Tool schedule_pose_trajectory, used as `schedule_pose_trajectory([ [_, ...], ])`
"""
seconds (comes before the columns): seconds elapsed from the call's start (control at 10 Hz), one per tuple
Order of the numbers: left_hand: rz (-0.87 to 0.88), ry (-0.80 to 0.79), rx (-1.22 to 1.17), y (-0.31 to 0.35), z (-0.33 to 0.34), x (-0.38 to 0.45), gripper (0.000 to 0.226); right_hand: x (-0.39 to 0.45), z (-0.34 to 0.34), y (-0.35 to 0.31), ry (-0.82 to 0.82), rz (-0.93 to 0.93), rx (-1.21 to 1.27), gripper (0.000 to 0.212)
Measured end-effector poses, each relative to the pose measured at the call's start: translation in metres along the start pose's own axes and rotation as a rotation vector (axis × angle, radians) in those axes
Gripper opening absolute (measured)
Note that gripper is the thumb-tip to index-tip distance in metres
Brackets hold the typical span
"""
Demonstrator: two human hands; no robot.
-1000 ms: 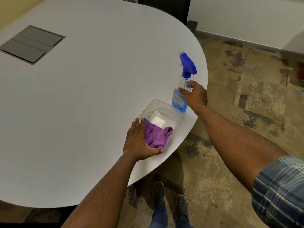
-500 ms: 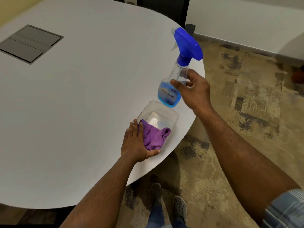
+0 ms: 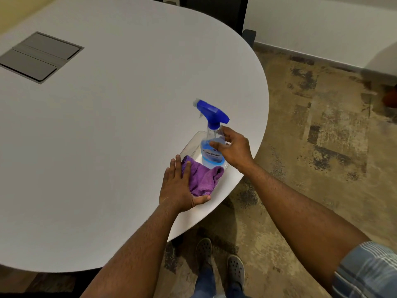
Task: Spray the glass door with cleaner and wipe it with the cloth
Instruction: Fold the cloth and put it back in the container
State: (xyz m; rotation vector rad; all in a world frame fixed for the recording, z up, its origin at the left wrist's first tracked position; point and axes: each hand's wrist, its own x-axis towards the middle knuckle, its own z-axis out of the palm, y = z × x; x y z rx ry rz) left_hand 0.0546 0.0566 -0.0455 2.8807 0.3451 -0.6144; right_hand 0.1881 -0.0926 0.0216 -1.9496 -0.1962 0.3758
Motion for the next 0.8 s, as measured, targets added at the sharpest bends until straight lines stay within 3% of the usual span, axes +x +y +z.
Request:
schedule_pose_trajectory([
  [0.2, 0.002, 0.008, 0.004, 0.0, 0.0, 0.0, 0.129, 0.005, 0.0, 0.009, -0.004, 0.052, 0.004, 0.054],
  [0.4, 0.0, -0.001, -0.04, 0.001, -0.006, -0.001, 0.134, -0.007, -0.012, 0.02, -0.06, 0.051, -0.252, 0.091],
  [0.5, 0.004, 0.067, -0.082, 0.005, -0.006, -0.006, 0.141, -0.027, -0.025, 0.029, 0.008, -0.011, -0.461, 0.095],
  [0.6, 0.018, 0.17, -0.147, 0.013, -0.005, -0.012, 0.131, -0.046, -0.031, 0.041, 0.067, -0.054, -0.593, 0.089],
  [0.8, 0.262, 0.336, -0.244, 0.067, -0.005, -0.028, 0.091, -0.099, -0.053, 0.068, 0.167, 0.021, -0.733, 0.076],
])
